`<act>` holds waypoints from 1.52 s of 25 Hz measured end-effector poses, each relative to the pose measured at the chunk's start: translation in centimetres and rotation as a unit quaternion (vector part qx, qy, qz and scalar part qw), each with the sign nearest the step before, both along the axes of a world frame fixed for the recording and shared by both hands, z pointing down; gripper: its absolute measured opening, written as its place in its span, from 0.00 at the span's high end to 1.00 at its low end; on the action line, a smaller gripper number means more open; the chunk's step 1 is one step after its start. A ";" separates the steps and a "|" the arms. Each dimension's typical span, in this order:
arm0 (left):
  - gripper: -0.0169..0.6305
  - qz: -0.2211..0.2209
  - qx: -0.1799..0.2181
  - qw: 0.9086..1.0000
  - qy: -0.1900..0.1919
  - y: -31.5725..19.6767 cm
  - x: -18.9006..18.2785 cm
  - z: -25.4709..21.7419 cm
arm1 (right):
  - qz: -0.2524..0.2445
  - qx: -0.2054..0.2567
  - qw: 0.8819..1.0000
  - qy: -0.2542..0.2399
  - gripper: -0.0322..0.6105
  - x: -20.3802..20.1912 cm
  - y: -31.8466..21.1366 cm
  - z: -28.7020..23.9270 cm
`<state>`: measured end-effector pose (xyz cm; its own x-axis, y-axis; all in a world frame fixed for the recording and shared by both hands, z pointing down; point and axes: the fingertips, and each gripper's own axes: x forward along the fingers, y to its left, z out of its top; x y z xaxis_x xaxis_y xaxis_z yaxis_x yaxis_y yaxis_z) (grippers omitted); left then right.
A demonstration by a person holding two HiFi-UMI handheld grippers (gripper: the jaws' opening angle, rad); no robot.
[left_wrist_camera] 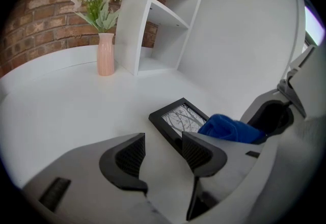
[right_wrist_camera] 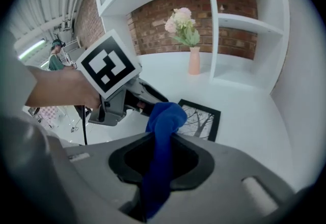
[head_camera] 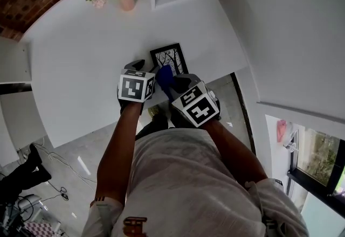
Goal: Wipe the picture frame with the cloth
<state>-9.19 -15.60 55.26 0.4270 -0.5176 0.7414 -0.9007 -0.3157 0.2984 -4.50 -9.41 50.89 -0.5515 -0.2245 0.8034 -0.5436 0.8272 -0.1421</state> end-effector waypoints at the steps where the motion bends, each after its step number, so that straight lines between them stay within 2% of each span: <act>1: 0.63 -0.001 0.001 1.000 -0.001 0.0 0.0 0.0 | -0.006 -0.005 1.000 0.003 0.83 -0.3 0.4 0.6; 7: 0.63 -0.006 0.003 1.000 -0.006 0.0 -0.1 -0.3 | -0.019 -0.009 0.999 0.024 0.83 -0.2 0.7 2.5; 28: 0.63 -0.001 0.006 1.000 -0.022 -0.1 -0.3 -0.2 | 0.079 0.018 0.995 0.057 0.83 9.7 -4.2 1.7; 31: 0.63 0.002 0.006 1.000 -0.026 0.1 -0.3 -0.4 | 0.084 0.027 0.995 0.041 0.83 9.9 -4.5 0.6; 34: 0.63 0.000 0.017 1.000 -0.015 0.1 -0.3 -1.4 | 0.097 0.040 0.995 0.000 0.83 9.2 -5.4 -1.5; 38: 0.63 -0.013 0.069 0.997 0.017 -0.8 -0.5 -5.3 | 0.105 0.086 0.988 -0.068 0.83 7.9 -7.6 -5.6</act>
